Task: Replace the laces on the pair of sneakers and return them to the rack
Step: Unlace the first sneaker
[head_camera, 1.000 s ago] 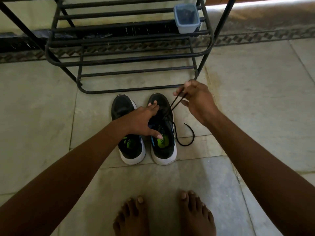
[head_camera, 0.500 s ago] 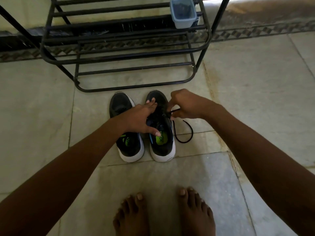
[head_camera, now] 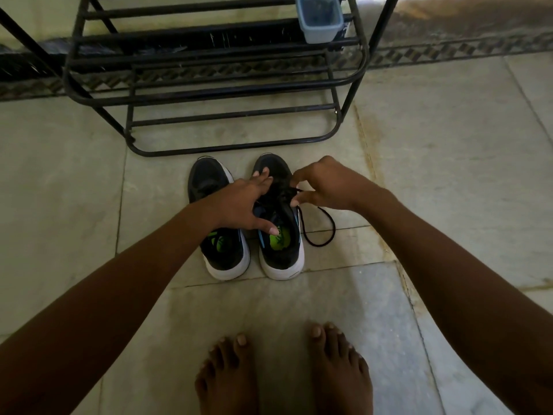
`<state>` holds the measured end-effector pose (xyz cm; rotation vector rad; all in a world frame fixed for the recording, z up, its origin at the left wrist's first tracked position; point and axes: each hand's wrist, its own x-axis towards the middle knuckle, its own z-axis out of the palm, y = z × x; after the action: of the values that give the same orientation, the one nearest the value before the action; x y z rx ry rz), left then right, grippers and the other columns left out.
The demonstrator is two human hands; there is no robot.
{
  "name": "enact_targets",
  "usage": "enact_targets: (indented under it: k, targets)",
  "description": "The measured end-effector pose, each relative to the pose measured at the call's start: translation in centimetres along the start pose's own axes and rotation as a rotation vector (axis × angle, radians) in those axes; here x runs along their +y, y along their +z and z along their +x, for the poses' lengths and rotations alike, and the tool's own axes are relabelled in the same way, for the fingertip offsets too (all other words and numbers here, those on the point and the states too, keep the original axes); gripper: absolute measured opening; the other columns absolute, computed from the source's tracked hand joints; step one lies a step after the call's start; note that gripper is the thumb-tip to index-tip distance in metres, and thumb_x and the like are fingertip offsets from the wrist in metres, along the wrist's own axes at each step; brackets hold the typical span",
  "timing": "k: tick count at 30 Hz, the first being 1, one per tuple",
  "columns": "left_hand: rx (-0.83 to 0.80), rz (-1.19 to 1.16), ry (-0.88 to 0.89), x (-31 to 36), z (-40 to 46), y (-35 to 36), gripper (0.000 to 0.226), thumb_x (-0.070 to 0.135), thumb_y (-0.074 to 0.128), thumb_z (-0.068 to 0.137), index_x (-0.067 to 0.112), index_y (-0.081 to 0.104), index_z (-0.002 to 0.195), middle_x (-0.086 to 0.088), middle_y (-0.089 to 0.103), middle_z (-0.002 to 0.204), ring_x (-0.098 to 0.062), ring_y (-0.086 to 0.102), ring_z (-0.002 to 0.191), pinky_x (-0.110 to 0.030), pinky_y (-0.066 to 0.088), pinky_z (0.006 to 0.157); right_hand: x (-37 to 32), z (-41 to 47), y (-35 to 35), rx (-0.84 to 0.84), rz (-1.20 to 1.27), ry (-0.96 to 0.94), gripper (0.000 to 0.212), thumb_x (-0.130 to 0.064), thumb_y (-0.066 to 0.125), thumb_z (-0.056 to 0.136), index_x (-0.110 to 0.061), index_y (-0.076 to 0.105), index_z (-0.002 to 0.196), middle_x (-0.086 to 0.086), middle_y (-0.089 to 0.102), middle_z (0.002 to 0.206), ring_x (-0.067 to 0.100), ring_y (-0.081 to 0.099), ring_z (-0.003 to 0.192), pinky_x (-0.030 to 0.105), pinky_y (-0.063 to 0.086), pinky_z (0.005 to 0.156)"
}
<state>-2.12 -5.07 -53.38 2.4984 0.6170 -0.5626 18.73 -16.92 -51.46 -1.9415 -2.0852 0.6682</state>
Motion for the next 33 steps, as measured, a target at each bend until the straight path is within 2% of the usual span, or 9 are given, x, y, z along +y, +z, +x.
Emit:
enact_targets:
  k: [4,8,13,16,19,23,26,30,33]
  targets:
    - [0.001,-0.001,0.003,0.1,-0.2,-0.1,0.129,0.073,0.075,0.072,0.015,0.005,0.164,-0.002,-0.009,0.171,-0.019,-0.003,0.158,-0.042,0.015,0.128,0.2,0.3,0.2,0.102,-0.016,-0.02,0.017,-0.029,0.067,0.093,-0.016,0.078,0.096,-0.002,0.072,0.08,0.011,0.053,0.064,0.041,0.056,0.07]
    - [0.006,-0.012,0.016,0.1,-0.3,-0.2,0.128,0.072,0.075,0.074,0.013,0.005,0.164,-0.004,-0.007,0.171,-0.019,-0.002,0.158,-0.039,0.014,0.126,-0.5,0.1,-0.4,0.415,0.206,0.057,0.016,-0.022,0.066,0.094,-0.009,0.071,0.087,0.003,0.057,0.085,0.011,0.051,0.074,0.023,0.044,0.068]
    - [0.005,-0.011,0.019,0.0,-0.1,-0.2,0.129,0.073,0.075,0.073,0.014,0.005,0.164,-0.004,-0.006,0.171,-0.019,-0.001,0.158,-0.038,0.013,0.125,-3.2,0.5,0.0,0.481,1.204,0.288,0.016,-0.013,0.043,0.108,-0.003,0.052,0.098,0.008,0.06,0.078,0.025,0.062,0.073,0.038,0.055,0.081]
    - [-0.008,0.01,0.009,-0.1,0.0,-0.1,0.13,0.073,0.074,0.073,0.014,0.003,0.164,-0.003,-0.009,0.171,-0.018,-0.003,0.158,-0.037,0.011,0.124,-3.6,0.3,-1.4,0.536,1.524,0.353,0.018,-0.018,0.037,0.11,-0.012,0.042,0.094,0.0,0.039,0.062,0.014,0.037,0.051,0.031,0.048,0.053]
    - [-0.006,-0.003,0.0,-0.1,-0.1,0.0,0.129,0.072,0.075,0.073,0.016,0.004,0.164,-0.001,-0.009,0.171,-0.017,-0.003,0.158,-0.038,0.01,0.124,-1.9,0.1,-2.3,0.679,0.88,0.373,0.022,-0.028,0.049,0.107,-0.011,0.048,0.094,-0.007,0.045,0.064,0.006,0.042,0.052,0.028,0.043,0.051]
    - [0.052,-0.126,-0.01,0.3,-0.1,-0.3,0.122,0.072,0.078,0.07,0.022,0.017,0.164,0.001,0.001,0.172,-0.019,0.006,0.158,-0.044,0.016,0.128,0.5,-0.9,-0.5,0.421,0.138,0.611,0.031,-0.04,0.068,0.092,-0.018,0.058,0.112,0.004,0.055,0.114,0.016,0.053,0.107,0.043,0.045,0.093]
    - [0.222,-0.28,-0.017,1.1,0.1,-0.6,0.092,0.062,0.081,0.074,0.026,0.047,0.152,0.002,0.019,0.17,-0.02,0.025,0.154,-0.045,0.028,0.124,-0.5,-2.3,3.2,0.368,-0.048,0.735,0.048,-0.041,0.07,0.086,-0.022,0.05,0.125,0.011,0.038,0.131,0.033,0.038,0.121,0.051,0.035,0.094]
    - [0.396,-0.326,0.076,2.1,0.4,-0.4,0.034,0.037,0.085,0.08,0.021,0.072,0.106,0.0,0.055,0.145,-0.014,0.05,0.135,-0.039,0.04,0.115,-4.0,-4.7,6.6,0.538,0.041,0.477,0.021,-0.037,0.051,0.091,-0.018,0.052,0.099,0.003,0.047,0.1,0.025,0.048,0.093,0.042,0.033,0.08]
    - [0.392,-0.358,0.066,2.0,0.6,-0.3,0.015,0.018,0.082,0.08,0.019,0.073,0.092,0.001,0.061,0.13,-0.011,0.056,0.123,-0.035,0.045,0.109,-6.5,-5.5,8.3,0.492,-0.012,0.31,0.027,-0.043,0.05,0.089,-0.016,0.052,0.091,0.001,0.049,0.084,0.022,0.048,0.073,0.04,0.038,0.072]
